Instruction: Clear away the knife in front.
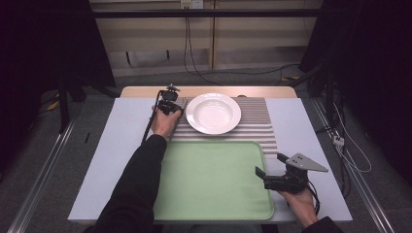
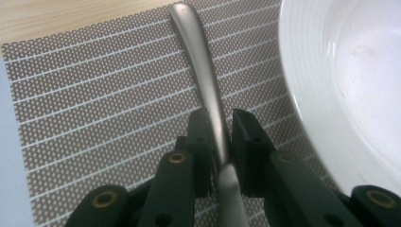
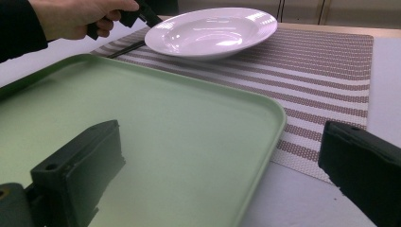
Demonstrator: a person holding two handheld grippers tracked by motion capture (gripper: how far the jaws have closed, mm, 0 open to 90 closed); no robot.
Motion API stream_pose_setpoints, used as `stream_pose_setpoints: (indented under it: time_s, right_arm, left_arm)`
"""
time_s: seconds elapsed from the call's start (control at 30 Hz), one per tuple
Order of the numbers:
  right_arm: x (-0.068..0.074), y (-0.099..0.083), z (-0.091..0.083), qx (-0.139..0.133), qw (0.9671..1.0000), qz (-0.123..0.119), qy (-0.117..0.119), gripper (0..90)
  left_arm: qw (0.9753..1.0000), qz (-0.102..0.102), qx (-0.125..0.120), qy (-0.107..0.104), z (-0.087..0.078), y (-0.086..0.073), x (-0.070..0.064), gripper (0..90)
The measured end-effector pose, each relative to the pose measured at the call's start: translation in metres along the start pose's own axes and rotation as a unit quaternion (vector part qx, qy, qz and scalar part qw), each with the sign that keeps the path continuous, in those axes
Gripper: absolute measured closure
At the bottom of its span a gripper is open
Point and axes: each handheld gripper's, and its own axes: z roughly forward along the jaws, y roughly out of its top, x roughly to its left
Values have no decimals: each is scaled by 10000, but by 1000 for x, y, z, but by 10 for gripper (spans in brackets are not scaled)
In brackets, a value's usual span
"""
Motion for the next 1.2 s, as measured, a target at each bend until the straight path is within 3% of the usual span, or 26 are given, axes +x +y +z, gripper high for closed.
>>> stream_pose_setpoints:
  time_s: [0.23, 0.77, 0.9, 1.2]
  right_arm:
    - [0, 0, 0, 15, 10000, -22, -29, 7]
    - [1, 0, 0, 22, 10000, -42, -62, 11]
    - [1, 0, 1, 21, 10000, -52, -55, 11]
    - [1, 1, 1, 16, 10000, -28, -47, 11]
  left_arm:
    - [9996, 230, 167, -62, -7, -5, 4, 797]
    - [9987, 360, 329, -148, -32, -33, 14, 796]
    - [9992, 275, 270, -111, -33, -32, 16, 755]
    - [9991, 359, 242, -39, -26, -28, 13, 767]
